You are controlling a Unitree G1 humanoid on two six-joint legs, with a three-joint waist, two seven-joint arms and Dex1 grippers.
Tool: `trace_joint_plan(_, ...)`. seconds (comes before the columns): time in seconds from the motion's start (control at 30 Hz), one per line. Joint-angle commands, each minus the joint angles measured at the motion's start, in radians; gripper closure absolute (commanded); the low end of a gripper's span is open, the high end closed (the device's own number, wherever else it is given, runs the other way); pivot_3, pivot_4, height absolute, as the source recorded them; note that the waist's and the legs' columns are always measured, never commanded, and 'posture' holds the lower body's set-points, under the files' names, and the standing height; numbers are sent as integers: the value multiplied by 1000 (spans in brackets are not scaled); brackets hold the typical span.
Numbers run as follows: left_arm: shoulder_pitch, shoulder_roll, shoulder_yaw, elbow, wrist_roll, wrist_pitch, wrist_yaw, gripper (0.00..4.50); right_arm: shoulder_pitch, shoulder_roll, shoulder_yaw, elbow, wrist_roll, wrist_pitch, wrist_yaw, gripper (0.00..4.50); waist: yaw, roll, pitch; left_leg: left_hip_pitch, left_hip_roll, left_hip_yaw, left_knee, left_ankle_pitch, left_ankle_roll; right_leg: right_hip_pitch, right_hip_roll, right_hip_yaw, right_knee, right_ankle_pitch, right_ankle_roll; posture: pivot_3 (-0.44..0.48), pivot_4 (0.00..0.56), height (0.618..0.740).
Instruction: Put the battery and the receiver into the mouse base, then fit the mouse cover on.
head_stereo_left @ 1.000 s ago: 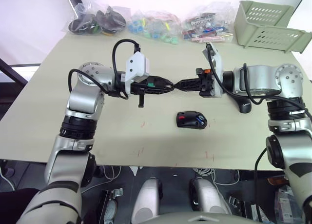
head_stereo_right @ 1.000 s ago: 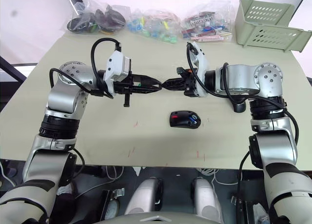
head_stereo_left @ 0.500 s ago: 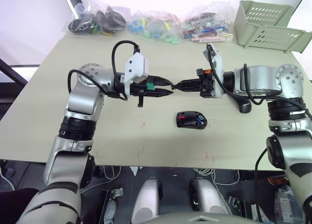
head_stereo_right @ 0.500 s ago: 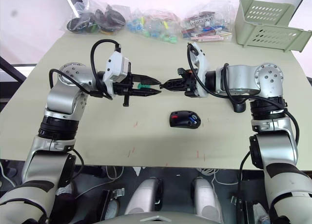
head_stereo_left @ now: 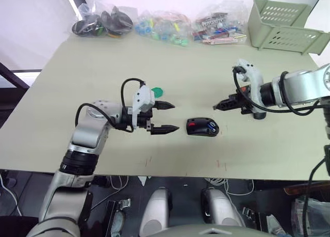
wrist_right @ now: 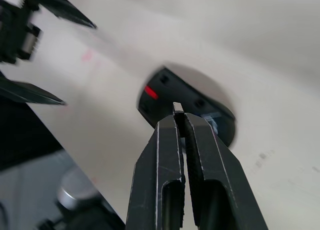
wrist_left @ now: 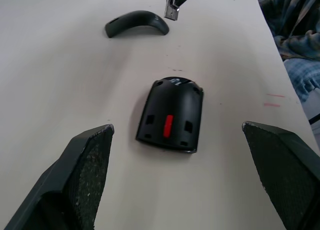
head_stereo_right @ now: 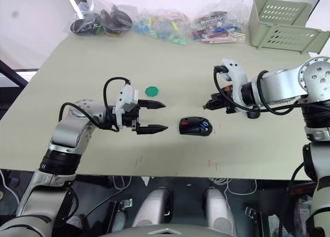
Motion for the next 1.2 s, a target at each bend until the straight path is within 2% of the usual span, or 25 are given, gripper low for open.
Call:
trace_joint_plan(0.03,2,-31,-42,-26,16,-9,29,78,-123,-41,95,-133,-125,72,97,4500,0,2,1,0,0,0,0,0,0,0,0,0,0,0,0,0,150,740)
trace_joint_plan(0.07,0,-42,-58,-18,27,-16,34,78,-163,-56,143,-180,-178,86,141,4500,0,3,2,0,0,1,0,0,0,-1,0,1,0,0,0,0,150,740)
trace_joint_plan(0.17,-33,-80,-93,9,62,-28,69,78,-249,-78,224,-136,-163,92,259,4500,1,3,2,-2,0,1,0,0,0,-3,1,1,0,0,0,0,150,740)
trace_joint_plan(0.3,-88,-109,-148,68,109,-79,52,78,-376,-51,376,-29,-231,92,359,4500,1,4,3,-2,-1,3,1,0,0,-4,0,3,1,0,0,0,150,740)
trace_joint_plan(0.57,-153,-140,-169,137,138,-107,39,78,-538,14,594,26,-447,92,597,4500,-1,5,3,-6,-1,4,0,0,0,-10,0,3,2,0,0,0,150,740)
trace_joint_plan(0.7,-145,-138,-165,133,139,-115,33,78,-595,67,655,69,-595,92,728,4500,1,5,3,-8,-1,2,0,0,0,-11,0,1,2,0,0,0,150,740)
trace_joint_plan(0.8,-137,-136,-165,127,139,-118,32,78,-630,99,687,101,-713,92,835,4500,2,5,3,-16,-2,1,3,0,0,-17,0,0,4,1,0,0,150,740)
trace_joint_plan(0.93,-136,-144,-180,128,155,-129,36,78,-656,121,741,112,-824,92,973,4500,4,5,3,-17,-3,0,2,0,0,-17,-1,-1,3,1,0,0,150,740)
trace_joint_plan(1.2,-186,-189,-237,178,206,-158,25,78,-644,182,750,154,-997,92,1127,4500,3,5,3,-17,-4,-1,3,0,0,-17,-1,-1,4,1,0,0,150,740)
